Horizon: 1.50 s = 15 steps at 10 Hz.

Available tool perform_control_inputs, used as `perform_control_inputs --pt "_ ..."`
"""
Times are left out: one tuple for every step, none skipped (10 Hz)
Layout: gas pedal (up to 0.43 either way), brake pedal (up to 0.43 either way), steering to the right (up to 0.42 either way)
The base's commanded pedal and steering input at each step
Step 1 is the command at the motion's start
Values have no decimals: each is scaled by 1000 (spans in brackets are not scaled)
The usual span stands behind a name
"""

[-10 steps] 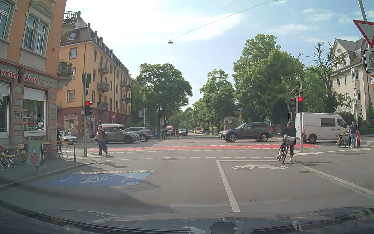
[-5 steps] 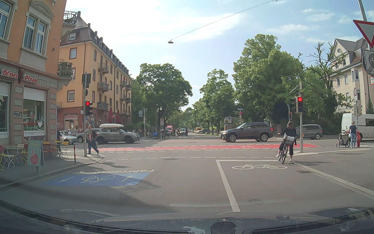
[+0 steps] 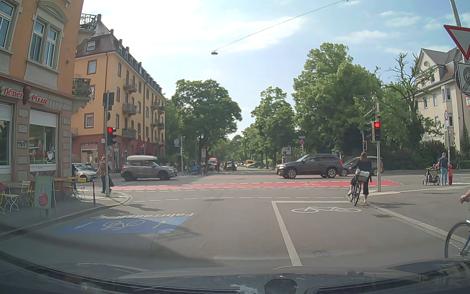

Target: Follow the waypoints while adhering to traffic rules and regulations

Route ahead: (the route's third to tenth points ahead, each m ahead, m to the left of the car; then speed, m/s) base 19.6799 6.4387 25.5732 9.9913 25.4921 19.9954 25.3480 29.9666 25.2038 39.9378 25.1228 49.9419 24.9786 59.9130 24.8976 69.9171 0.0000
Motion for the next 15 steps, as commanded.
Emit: perform_control_inputs --pt "0 287 -14" --pt "0 287 -14" --pt "0 287 -14" --pt "0 287 -14" --pt "0 287 -14" --pt "0 287 -14" --pt "0 287 -14" --pt "0 287 -14" --pt "0 287 -14" --pt "0 287 -14" --pt "0 287 -14" --pt "0 287 -14" --pt "0 287 -14" --pt "0 287 -14" --pt "0 287 -14"
